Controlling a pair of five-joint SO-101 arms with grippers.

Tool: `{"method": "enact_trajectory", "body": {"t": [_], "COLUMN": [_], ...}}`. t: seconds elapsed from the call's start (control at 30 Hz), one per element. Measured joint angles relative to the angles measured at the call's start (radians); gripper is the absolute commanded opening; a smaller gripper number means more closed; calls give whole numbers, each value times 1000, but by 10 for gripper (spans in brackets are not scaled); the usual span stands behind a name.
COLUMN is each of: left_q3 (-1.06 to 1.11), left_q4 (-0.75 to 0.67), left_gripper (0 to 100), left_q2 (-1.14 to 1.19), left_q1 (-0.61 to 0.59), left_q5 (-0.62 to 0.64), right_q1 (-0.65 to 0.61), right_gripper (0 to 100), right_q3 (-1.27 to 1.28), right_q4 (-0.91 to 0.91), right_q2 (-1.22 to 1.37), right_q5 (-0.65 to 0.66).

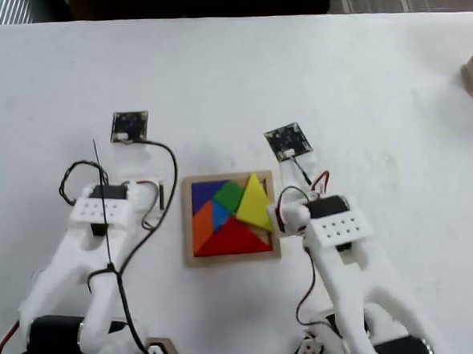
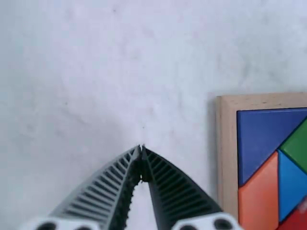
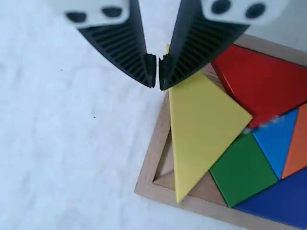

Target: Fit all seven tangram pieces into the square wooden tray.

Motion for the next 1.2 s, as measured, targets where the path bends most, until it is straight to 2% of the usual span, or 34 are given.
{"method": "enact_trajectory", "body": {"t": [0.2,0.47,0.7,0.9,1.07,1.2], "left_q3": [0,0,0,0,0,0], "left_q4": [0,0,0,0,0,0], "left_gripper": [23,23,23,23,23,23], "left_q2": [0,0,0,0,0,0], "left_q1": [-21,-21,-26,-26,-26,-26], "left_q5": [3,0,0,0,0,0], "right_q1": [-2,-120,-87,-57,-183,-255], "right_gripper": [18,18,18,19,21,22], "right_q3": [-46,-49,-69,-86,-86,-40], "right_q4": [-2,63,63,63,31,-100], "right_q2": [114,127,126,78,68,66], "right_q5": [2,21,15,-49,-78,-78]}}
